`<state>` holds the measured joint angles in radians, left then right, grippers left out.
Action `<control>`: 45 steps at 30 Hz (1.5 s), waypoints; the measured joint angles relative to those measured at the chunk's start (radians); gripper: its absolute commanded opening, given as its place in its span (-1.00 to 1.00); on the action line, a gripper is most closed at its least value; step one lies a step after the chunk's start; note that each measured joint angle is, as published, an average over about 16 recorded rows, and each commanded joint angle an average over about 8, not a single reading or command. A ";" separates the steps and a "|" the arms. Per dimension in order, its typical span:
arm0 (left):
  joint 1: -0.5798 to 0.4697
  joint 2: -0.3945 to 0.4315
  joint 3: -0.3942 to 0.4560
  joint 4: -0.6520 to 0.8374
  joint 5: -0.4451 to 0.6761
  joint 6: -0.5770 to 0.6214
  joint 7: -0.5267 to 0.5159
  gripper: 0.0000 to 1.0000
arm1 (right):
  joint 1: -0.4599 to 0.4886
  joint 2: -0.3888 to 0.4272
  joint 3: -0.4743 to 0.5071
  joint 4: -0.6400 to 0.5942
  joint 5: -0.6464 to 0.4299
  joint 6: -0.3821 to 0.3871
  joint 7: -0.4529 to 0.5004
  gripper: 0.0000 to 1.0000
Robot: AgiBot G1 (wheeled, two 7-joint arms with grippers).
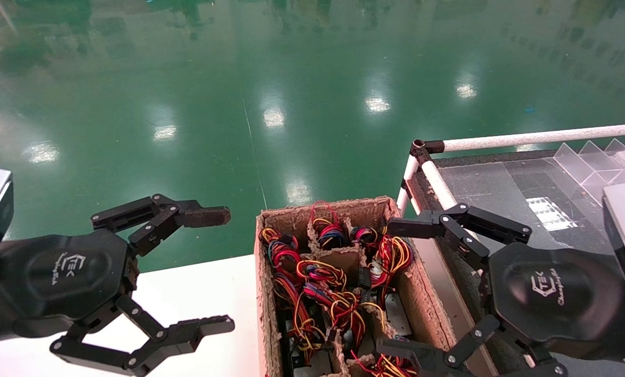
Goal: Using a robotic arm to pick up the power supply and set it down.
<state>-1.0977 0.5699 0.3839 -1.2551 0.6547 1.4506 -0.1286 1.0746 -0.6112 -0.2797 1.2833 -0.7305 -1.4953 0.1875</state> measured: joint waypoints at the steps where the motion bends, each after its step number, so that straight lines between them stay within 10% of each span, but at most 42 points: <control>1: 0.000 0.000 0.000 0.000 0.000 0.000 0.000 1.00 | 0.000 0.000 0.000 0.000 0.000 0.000 0.000 1.00; 45: 0.000 0.000 0.000 0.000 0.000 0.000 0.000 1.00 | 0.000 0.000 0.000 0.000 0.000 0.000 0.000 1.00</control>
<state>-1.0977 0.5700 0.3839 -1.2551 0.6547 1.4506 -0.1286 1.0746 -0.6112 -0.2797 1.2833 -0.7305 -1.4953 0.1874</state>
